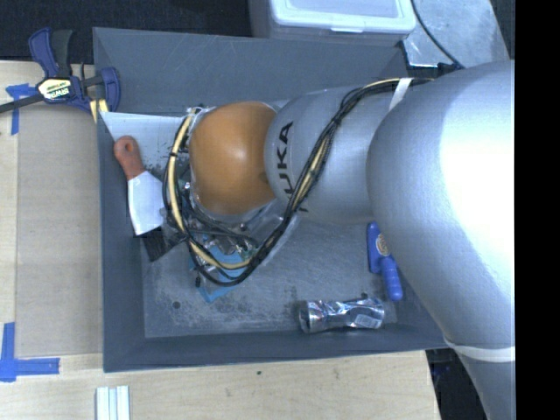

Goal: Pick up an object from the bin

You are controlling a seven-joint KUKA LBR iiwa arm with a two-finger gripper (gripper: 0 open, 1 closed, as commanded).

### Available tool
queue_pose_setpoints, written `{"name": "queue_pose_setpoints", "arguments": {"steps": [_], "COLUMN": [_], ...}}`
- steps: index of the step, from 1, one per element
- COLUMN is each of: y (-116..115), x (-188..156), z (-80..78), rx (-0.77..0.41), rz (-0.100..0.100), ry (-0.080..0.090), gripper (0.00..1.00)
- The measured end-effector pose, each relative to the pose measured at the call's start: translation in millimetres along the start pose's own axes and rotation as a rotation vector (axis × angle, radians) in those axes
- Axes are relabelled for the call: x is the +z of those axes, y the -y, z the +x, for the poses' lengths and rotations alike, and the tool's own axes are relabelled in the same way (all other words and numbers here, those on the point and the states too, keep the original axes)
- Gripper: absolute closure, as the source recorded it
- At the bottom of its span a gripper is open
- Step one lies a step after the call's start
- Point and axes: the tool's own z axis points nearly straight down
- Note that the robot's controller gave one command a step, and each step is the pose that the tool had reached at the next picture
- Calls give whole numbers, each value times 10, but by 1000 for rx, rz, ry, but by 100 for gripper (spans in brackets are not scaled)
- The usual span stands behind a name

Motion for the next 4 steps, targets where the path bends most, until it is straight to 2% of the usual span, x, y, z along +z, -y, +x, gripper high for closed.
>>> {"name": "queue_pose_setpoints", "arguments": {"steps": [1,2,3,4], "y": [983,1061,1061,1057], "x": [-15,-27,-26,-240], "z": [-37,-95,-95,-71], "rx": [-79,-3,-2,-2], "rz": [-6,-11,-11,-11], "ry": [-8,0,0,-4], "gripper": [0,100,100,100]}}
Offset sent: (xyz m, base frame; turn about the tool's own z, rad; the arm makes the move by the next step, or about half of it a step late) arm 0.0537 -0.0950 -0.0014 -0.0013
